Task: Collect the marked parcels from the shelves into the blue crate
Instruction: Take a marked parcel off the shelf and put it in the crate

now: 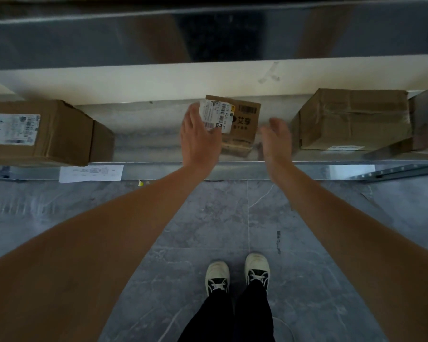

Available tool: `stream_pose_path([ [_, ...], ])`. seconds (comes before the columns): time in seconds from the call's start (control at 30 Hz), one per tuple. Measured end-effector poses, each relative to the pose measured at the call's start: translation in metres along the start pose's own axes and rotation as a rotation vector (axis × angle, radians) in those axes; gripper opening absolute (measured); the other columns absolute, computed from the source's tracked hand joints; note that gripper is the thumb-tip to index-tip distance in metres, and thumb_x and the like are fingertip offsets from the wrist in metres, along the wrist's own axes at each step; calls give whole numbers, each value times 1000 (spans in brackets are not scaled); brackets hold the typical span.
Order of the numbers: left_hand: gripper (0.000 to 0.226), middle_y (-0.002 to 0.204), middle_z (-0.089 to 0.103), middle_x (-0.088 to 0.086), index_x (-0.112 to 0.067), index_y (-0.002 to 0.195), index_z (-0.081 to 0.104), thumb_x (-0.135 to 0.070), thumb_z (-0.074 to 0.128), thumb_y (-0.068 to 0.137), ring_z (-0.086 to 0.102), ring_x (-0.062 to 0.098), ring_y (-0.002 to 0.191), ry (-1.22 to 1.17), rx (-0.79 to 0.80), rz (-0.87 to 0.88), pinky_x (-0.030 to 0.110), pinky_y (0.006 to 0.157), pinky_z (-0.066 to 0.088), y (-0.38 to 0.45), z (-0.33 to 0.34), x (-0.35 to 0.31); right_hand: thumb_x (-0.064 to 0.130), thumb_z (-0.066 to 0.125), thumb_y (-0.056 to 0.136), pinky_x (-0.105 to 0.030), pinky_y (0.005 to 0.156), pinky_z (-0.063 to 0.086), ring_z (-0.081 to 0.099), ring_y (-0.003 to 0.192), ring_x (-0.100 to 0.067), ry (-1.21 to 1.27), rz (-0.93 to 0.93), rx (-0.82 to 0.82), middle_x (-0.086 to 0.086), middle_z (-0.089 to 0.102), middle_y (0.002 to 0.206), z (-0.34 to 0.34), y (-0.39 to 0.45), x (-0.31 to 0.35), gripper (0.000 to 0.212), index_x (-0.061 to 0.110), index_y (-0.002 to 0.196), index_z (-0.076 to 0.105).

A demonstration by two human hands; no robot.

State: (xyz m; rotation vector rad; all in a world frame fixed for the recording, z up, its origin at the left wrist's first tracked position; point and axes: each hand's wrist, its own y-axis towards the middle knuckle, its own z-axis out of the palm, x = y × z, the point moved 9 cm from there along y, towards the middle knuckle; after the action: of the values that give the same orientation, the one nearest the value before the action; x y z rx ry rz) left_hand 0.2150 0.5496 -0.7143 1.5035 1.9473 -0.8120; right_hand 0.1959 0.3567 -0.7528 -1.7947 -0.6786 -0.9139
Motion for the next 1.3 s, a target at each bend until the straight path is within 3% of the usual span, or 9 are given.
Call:
stream_pose_path([
  [0.27, 54, 139, 42, 5, -15, 140, 37, -21, 48, 87, 41, 22, 126, -60, 109, 138, 42, 106, 39, -8, 58, -81, 21, 47, 89, -24, 91, 38, 49, 112, -14, -249, -413, -431, -6, 54, 125, -121, 4, 42, 41, 8, 127, 53],
  [0.37, 55, 147, 35, 5, -13, 144, 34, -24, 46, 92, 34, 20, 134, -73, 241, 122, 38, 111, 31, -20, 98, -101, 21, 46, 92, -23, 98, 35, 38, 116, -6, -330, -393, -538, -8, 49, 137, -172, 13, 35, 43, 10, 133, 49],
  [0.47, 60, 159, 16, 1, -15, 151, 24, -32, 42, 97, 17, 18, 145, -55, 404, 110, 37, 117, 20, -37, 137, -114, 22, 49, 92, -26, 101, 38, 44, 126, -16, -337, -292, -584, -6, 47, 140, -213, 24, 21, 46, 10, 136, 47],
  [0.57, 63, 161, 7, -2, -17, 152, 22, -32, 43, 95, 10, 18, 147, -52, 453, 67, 37, 116, 17, -49, 161, -122, 19, 49, 93, -11, 91, 34, 47, 123, -15, -235, -171, -618, -6, 48, 139, -247, 32, 4, 46, 10, 138, 46],
  [0.7, 62, 157, 22, 4, -14, 150, 27, -22, 46, 91, 27, 20, 140, -127, 472, -64, 29, 109, 29, -53, 181, -126, 26, 48, 97, -36, 111, 38, 44, 133, -22, 22, 11, -485, -5, 44, 148, -264, 47, -23, 54, 17, 148, 34],
  [0.8, 47, 120, 59, 4, -13, 134, 49, -12, 50, 88, 55, 13, 96, -329, 486, -199, 17, 73, 43, -58, 192, -130, 34, 47, 99, -31, 104, 38, 46, 128, -20, 81, 159, -314, -3, 49, 142, -264, 60, -39, 50, 17, 145, 40],
  [1.0, 19, 92, 51, 1, -15, 108, 49, -10, 46, 89, 49, 18, 86, -544, 308, -413, 30, 70, 43, -56, 187, -133, 36, 48, 97, -21, 74, 37, 49, 100, -10, 106, 80, -225, 3, 53, 115, -270, 61, -31, 26, 24, 121, 50],
  [1.13, 40, 105, 49, 4, -8, 135, 36, -16, 42, 96, 48, 12, 85, -627, 211, -407, 26, 75, 43, -45, 172, -141, 45, 50, 90, -38, 84, 44, 57, 105, -13, 286, 146, -222, 4, 63, 116, -277, 55, -20, 36, 23, 119, 55],
  [1.3, 22, 86, 48, -4, -10, 116, 47, -19, 38, 97, 45, 9, 74, -592, 116, -413, 24, 62, 36, -39, 157, -140, 57, 50, 90, -35, 77, 51, 65, 97, -17, 416, 250, -173, 0, 71, 104, -279, 49, -20, 47, 18, 110, 66],
])
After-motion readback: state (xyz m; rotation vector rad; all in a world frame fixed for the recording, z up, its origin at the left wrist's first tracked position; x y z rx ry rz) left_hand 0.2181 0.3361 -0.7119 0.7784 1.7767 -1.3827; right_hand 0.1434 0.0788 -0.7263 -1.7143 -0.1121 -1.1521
